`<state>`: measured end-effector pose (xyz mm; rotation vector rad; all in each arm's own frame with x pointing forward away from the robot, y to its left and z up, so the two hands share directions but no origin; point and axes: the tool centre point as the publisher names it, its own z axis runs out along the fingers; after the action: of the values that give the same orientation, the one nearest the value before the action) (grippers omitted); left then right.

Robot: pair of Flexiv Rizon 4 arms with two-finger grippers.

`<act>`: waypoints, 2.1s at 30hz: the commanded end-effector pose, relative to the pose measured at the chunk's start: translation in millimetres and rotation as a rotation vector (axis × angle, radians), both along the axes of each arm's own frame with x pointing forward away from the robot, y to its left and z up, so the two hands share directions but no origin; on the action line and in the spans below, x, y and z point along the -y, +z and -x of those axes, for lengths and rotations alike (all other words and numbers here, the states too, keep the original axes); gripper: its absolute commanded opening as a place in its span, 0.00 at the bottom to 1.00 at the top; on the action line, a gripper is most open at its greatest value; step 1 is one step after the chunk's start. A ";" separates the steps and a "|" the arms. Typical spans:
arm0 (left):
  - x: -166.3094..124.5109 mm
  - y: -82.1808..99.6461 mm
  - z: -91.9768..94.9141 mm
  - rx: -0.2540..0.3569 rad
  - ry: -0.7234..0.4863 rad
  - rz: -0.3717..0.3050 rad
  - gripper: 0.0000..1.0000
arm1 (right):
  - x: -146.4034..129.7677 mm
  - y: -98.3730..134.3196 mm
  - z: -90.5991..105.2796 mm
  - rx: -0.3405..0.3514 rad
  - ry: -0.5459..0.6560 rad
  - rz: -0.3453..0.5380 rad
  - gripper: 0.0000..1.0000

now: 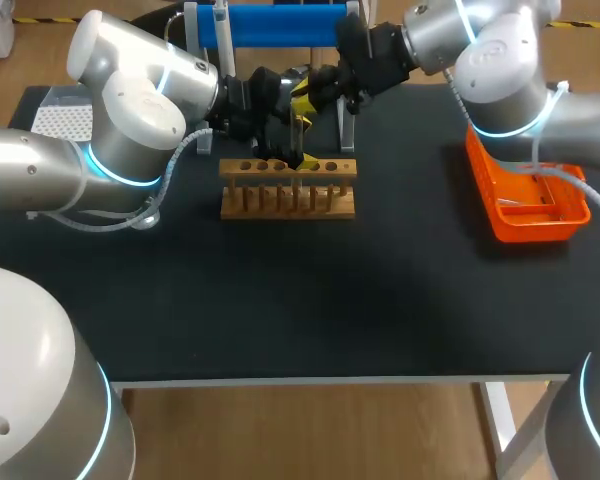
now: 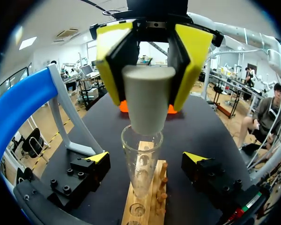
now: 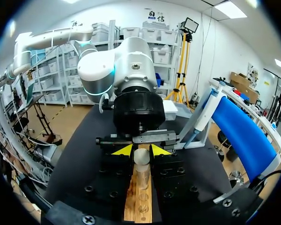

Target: Invert the test tube, pick up the pipette, mount the tip to pipette, aspirate from beaker and dispense into the tube, eject the tip, return the pipette, and cap with the stopper.

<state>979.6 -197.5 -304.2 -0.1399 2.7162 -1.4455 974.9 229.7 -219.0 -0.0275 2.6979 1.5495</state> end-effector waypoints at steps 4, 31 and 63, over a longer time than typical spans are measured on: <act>0.4 0.1 -1.0 -0.002 -0.001 -0.002 1.00 | -1.0 0.5 -0.1 0.001 0.005 -0.001 0.00; 0.4 0.1 -1.0 -0.002 -0.001 -0.002 1.00 | -2.6 -2.1 -0.2 0.003 0.009 -0.001 0.00; 0.4 0.1 -1.0 -0.002 -0.001 -0.002 1.00 | -0.5 -11.6 -0.5 -0.013 0.007 0.040 0.00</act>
<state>979.6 -197.5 -304.2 -0.1398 2.7162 -1.4454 974.1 230.9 -230.9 -0.0284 2.7290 1.5114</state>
